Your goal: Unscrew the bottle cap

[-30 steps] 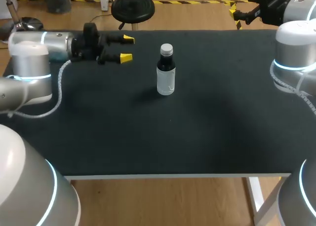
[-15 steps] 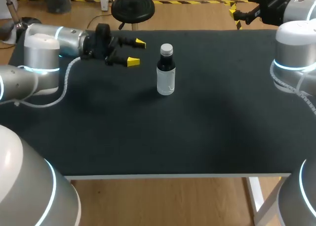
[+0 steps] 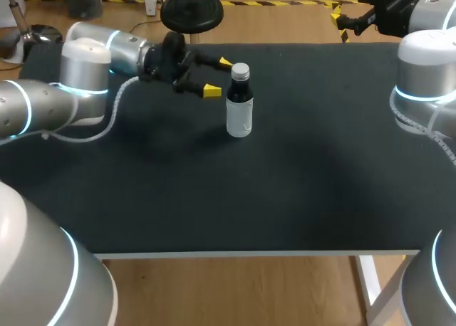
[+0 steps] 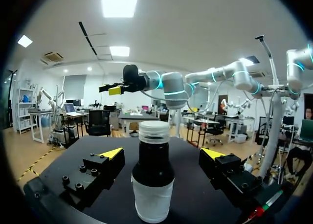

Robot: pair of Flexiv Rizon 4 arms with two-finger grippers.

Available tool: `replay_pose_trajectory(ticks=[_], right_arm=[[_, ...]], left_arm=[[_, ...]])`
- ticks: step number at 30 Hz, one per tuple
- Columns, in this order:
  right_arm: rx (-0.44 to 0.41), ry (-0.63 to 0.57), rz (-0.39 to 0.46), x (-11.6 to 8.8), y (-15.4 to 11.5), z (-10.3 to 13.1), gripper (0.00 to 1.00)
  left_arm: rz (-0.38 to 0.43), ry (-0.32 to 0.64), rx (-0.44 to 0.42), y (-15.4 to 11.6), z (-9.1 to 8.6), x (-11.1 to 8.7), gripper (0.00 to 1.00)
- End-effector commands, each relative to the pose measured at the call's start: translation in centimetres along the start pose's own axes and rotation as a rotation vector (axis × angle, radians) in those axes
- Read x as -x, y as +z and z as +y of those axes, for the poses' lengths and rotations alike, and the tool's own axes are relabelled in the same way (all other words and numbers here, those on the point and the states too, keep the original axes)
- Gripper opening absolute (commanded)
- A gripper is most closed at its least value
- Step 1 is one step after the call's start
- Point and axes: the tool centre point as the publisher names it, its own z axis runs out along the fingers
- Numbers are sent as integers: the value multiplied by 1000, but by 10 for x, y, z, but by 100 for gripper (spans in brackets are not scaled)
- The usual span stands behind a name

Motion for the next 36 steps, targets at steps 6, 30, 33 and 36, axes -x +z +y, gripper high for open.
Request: replay_pose_trajectory(ticks=[6, 30, 33, 36], right_arm=[[0, 0, 0, 0, 0, 0, 100], [0, 0, 0, 0, 0, 0, 100], [0, 0, 0, 0, 0, 0, 100], [0, 0, 0, 0, 0, 0, 100]], left_arm=[[113, 7, -16, 13, 6, 9, 100], [183, 8, -26, 35, 7, 11, 100], [192, 8, -28, 38, 7, 11, 100], [201, 9, -26, 40, 7, 11, 100]])
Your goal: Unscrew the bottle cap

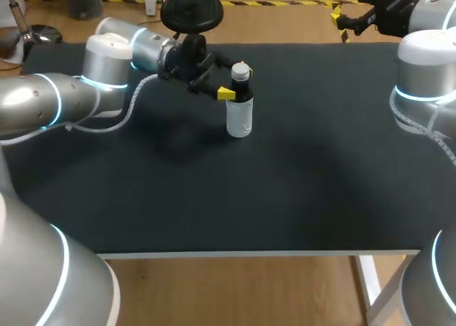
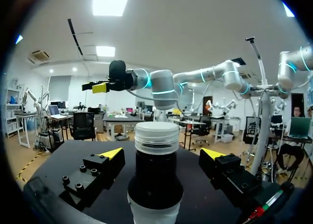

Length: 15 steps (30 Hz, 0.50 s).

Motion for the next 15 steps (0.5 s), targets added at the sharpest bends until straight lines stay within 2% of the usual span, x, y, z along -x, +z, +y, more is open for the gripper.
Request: replay_pose_trajectory(ticks=[1, 15], right_arm=[[0, 0, 0, 0, 0, 0, 100], [0, 0, 0, 0, 0, 0, 100]], left_arm=[[54, 0, -5, 2, 4, 7, 100], [64, 10, -4, 2, 3, 7, 100]])
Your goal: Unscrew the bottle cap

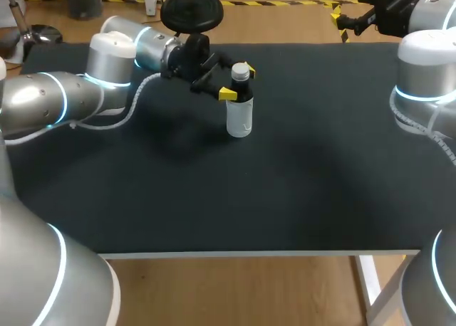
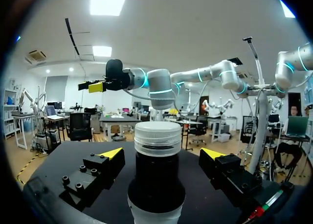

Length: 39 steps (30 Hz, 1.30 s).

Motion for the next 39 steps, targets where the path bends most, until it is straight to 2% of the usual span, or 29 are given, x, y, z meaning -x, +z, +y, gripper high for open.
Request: replay_pose_trajectory(ticks=[1, 2, 3, 5, 8, 9, 10, 11, 15, 19, 24, 29, 32, 39], right_arm=[[0, 0, 0, 0, 0, 0, 100], [0, 0, 0, 0, 0, 0, 100], [0, 0, 0, 0, 0, 0, 100], [0, 0, 0, 0, 0, 0, 100], [0, 0, 0, 0, 0, 0, 100], [0, 0, 0, 0, 0, 0, 100], [0, 0, 0, 0, 0, 0, 100], [0, 0, 0, 0, 0, 0, 100], [0, 0, 0, 0, 0, 0, 100], [0, 0, 0, 0, 0, 0, 100], [0, 0, 0, 0, 0, 0, 100], [0, 0, 0, 0, 0, 0, 100], [0, 0, 0, 0, 0, 0, 100], [0, 0, 0, 0, 0, 0, 100]], left_arm=[[32, 4, -3, -2, 2, 5, 100], [33, 5, -3, -2, 2, 5, 79], [34, 6, -3, -2, 2, 5, 46], [37, 7, -3, -2, 2, 5, 30], [42, 11, -4, -2, 2, 5, 31], [43, 12, -4, -1, 2, 5, 22], [44, 13, -4, -1, 2, 5, 5], [45, 14, -4, -1, 2, 5, 0], [41, 26, -2, -2, 0, 3, 0], [-2, 40, -8, -7, -3, 2, 0], [-84, 51, -16, -15, -6, 7, 0], [-210, 44, 1, -30, -5, 19, 0], [-269, 51, 9, -40, -10, 23, 0], [-338, 45, 43, -59, -20, 30, 0]])
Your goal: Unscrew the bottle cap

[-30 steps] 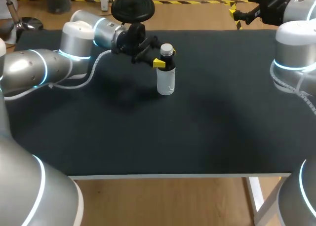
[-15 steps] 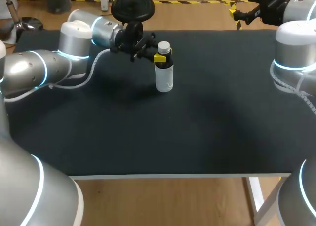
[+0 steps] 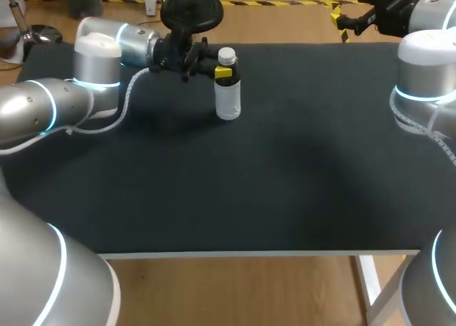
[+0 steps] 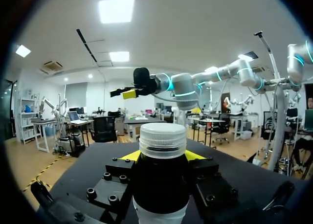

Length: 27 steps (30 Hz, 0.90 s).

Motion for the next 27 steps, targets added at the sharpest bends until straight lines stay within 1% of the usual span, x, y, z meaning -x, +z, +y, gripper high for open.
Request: replay_pose_trajectory(ticks=[1, 5, 9, 18, 27], right_arm=[[0, 0, 0, 0, 0, 0, 100], [0, 0, 0, 0, 0, 0, 100], [0, 0, 0, 0, 0, 0, 100], [0, 0, 0, 0, 0, 0, 100], [0, 0, 0, 0, 0, 0, 100]], left_arm=[[-111, -4, 40, -7, -15, -8, 0], [-131, -8, 53, -10, -18, -6, 0], [-149, -13, 47, -12, -17, -3, 0], [-206, -33, 17, -20, -9, 0, 0], [-213, -44, 11, -20, -6, 2, 0]])
